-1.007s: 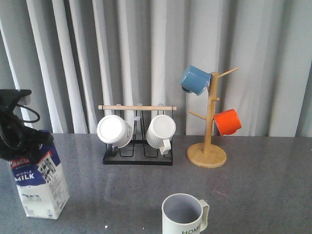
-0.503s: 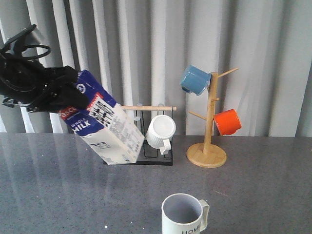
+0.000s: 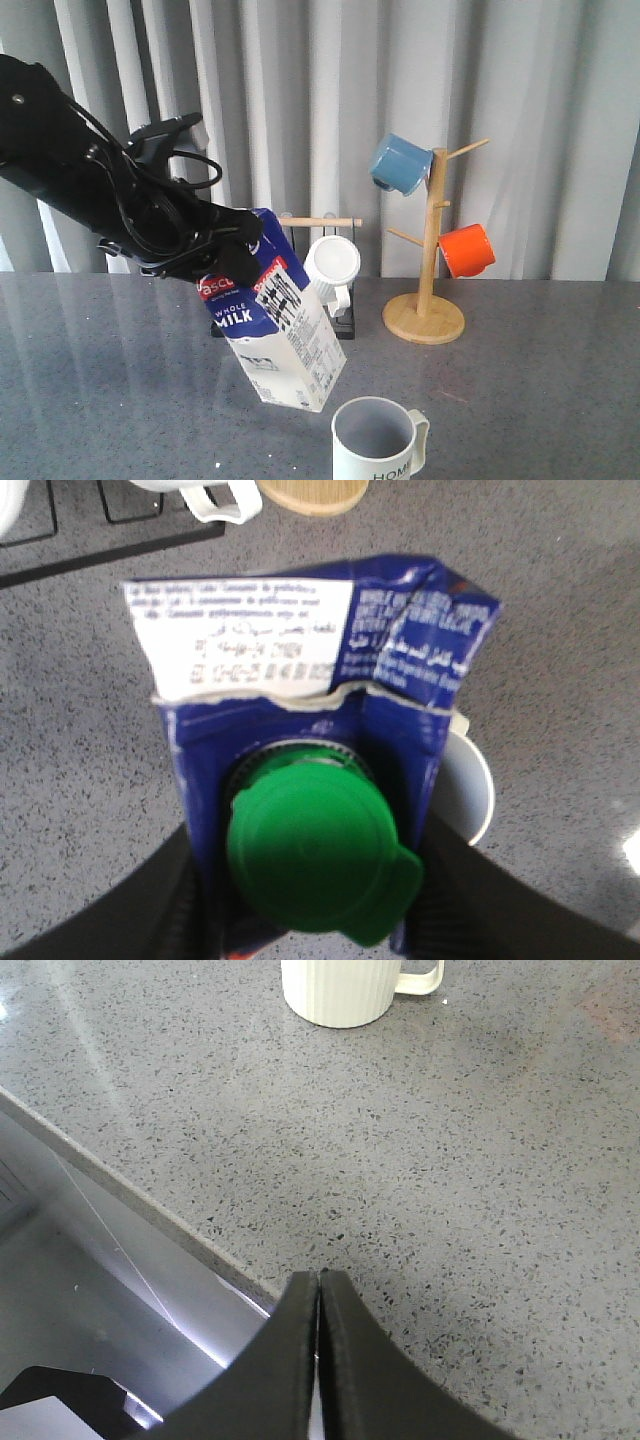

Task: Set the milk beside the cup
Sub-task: 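Carry the carton toward the HOME mug and lower it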

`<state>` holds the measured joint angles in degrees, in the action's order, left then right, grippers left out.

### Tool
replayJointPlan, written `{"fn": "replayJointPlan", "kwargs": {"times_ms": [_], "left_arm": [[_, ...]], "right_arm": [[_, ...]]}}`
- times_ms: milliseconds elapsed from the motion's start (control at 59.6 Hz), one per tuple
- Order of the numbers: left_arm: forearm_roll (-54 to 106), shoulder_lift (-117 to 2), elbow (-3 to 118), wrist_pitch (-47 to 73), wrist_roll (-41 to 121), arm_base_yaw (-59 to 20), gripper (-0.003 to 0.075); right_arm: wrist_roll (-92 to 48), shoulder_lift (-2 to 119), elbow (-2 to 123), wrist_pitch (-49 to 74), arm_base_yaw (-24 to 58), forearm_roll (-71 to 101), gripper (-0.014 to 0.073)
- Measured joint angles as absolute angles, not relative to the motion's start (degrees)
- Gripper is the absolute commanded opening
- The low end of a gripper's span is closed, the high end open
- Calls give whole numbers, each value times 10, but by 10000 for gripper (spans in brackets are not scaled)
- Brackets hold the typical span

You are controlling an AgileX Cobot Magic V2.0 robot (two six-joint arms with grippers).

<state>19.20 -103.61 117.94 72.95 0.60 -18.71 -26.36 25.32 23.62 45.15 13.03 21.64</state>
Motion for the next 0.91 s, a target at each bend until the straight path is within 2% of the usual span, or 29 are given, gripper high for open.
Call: {"fn": "replayJointPlan", "kwargs": {"times_ms": [470, 906], "left_arm": [[144, -1099, 1179, 728, -17, -226, 4], [132, -1113, 1146, 712, -22, -229, 11]], "right_arm": [[-264, 253, 236, 452, 130, 216, -4], [-264, 253, 236, 452, 130, 216, -4]]}}
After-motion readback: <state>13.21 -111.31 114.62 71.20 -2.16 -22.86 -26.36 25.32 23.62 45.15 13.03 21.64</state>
